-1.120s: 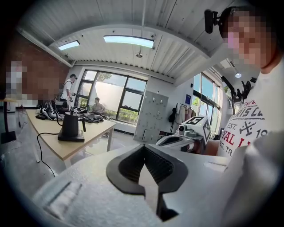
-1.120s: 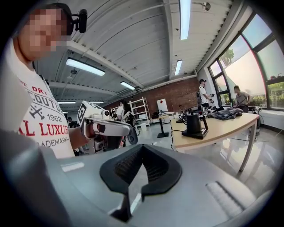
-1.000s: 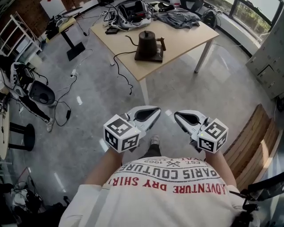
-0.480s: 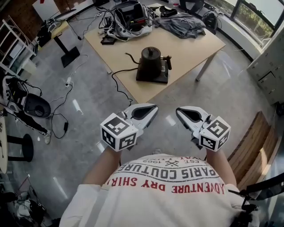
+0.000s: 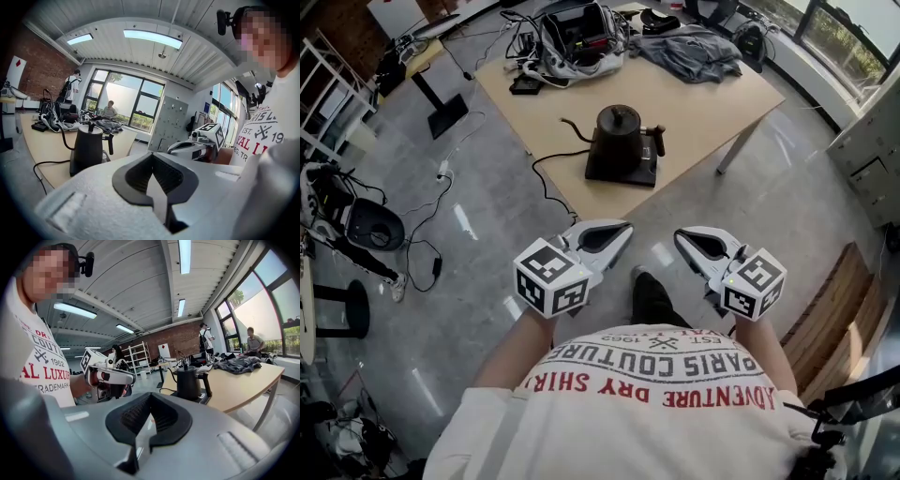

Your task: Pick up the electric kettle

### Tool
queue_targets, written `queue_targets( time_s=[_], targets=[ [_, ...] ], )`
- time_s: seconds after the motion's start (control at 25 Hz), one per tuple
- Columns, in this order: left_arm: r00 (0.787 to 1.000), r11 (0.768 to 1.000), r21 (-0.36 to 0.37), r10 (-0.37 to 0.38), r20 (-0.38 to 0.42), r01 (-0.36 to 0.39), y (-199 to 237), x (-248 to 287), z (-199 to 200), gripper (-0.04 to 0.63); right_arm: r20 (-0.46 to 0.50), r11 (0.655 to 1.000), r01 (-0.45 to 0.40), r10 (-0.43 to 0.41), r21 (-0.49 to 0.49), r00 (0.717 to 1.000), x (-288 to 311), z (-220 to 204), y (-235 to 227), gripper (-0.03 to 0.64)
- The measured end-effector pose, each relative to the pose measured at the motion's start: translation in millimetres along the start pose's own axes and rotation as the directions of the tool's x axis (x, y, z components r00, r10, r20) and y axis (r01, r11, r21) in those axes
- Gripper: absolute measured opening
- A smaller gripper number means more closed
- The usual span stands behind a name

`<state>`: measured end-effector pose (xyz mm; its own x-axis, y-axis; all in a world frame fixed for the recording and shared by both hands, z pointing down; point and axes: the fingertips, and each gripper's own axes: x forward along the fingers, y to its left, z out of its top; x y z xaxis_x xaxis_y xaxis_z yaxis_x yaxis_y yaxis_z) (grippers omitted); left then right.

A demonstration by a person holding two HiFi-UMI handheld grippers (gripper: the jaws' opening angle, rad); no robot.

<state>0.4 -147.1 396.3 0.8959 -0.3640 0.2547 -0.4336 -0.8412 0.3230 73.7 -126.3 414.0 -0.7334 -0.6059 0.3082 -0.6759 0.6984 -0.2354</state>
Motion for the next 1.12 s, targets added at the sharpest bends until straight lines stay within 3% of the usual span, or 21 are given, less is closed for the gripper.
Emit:
queue_targets(
  time_s=[0.24, 0.76, 0.92, 1.12],
  targets=[
    [1.0, 1.0, -0.004, 0.023, -0.016, -0.023, 24.7, 23.2, 7.4, 0.002, -0.013, 1.0, -0.001, 0.001, -0.027, 1.0, 17.6, 11.0, -41.1, 0.003],
    [0.995, 0.99, -0.102, 0.093, -0.04, -0.096, 103.1, 58.6, 6.3, 0.002, -0.051, 0.995, -0.032, 0.027, -0.09, 0.998, 85.7, 16.3, -129.2, 0.026],
    [0.991, 0.984, -0.118, 0.128, -0.045, -0.132, 126.0, 57.8, 5.7, 0.002, -0.052, 0.995, 0.003, -0.008, -0.104, 0.999, 106.4, 18.1, -157.1, 0.045],
    [0.985, 0.979, -0.115, 0.167, -0.041, -0.17, 152.9, 53.1, 4.1, 0.002, -0.083, 0.982, 0.075, -0.091, -0.174, 0.992, 130.0, 12.1, -189.8, 0.117]
  ],
)
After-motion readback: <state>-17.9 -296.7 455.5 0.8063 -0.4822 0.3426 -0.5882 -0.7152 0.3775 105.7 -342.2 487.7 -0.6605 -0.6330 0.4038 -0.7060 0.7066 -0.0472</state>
